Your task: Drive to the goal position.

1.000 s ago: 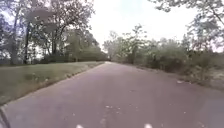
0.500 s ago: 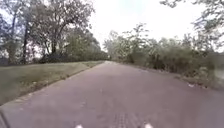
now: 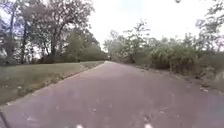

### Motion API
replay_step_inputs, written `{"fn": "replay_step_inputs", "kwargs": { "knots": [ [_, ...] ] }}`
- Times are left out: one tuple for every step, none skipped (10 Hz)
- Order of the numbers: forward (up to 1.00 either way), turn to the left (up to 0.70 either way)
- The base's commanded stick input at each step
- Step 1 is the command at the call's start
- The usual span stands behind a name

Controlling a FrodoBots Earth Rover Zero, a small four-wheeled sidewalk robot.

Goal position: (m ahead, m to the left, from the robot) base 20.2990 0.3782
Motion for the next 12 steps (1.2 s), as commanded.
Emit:
{"fn": "replay_step_inputs", "kwargs": {
  "knots": [
    [1.0, 0.0],
    [1.0, 0.0],
    [1.0, 0.0],
    [1.0, 0.0],
    [1.0, 0.0],
    [1.0, 0.0],
    [1.0, 0.0],
    [1.0, 0.0],
    [1.0, 0.0],
    [1.0, 0.0],
    [1.0, 0.0],
    [1.0, 0.0]
  ]
}}
